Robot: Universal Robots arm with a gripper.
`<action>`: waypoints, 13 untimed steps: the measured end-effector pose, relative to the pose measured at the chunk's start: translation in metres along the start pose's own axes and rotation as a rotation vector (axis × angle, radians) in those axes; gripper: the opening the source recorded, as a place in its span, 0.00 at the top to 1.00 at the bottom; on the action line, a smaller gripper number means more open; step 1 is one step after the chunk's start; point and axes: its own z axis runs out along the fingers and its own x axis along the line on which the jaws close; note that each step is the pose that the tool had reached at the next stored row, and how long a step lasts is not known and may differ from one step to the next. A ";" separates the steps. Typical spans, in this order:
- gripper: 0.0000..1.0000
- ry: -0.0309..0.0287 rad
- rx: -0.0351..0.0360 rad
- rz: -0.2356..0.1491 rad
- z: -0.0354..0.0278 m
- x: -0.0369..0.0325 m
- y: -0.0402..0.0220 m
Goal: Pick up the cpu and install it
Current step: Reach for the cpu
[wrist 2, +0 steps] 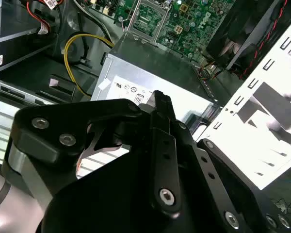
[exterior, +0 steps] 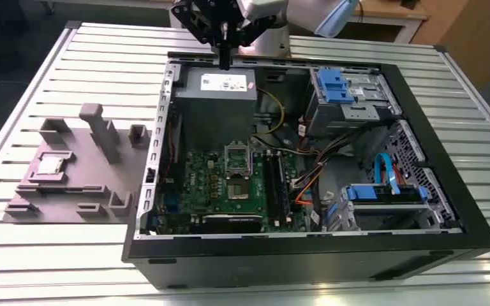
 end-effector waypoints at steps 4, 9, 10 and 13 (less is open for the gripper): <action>0.89 0.0000 0.0000 0.000 0.0000 0.0000 0.0000; 0.89 0.0000 0.0000 0.000 0.0000 0.0000 0.0000; 0.89 0.0000 0.0000 0.000 0.0000 0.0000 0.0000; 0.89 0.0000 0.0001 0.000 0.0000 0.0006 0.0000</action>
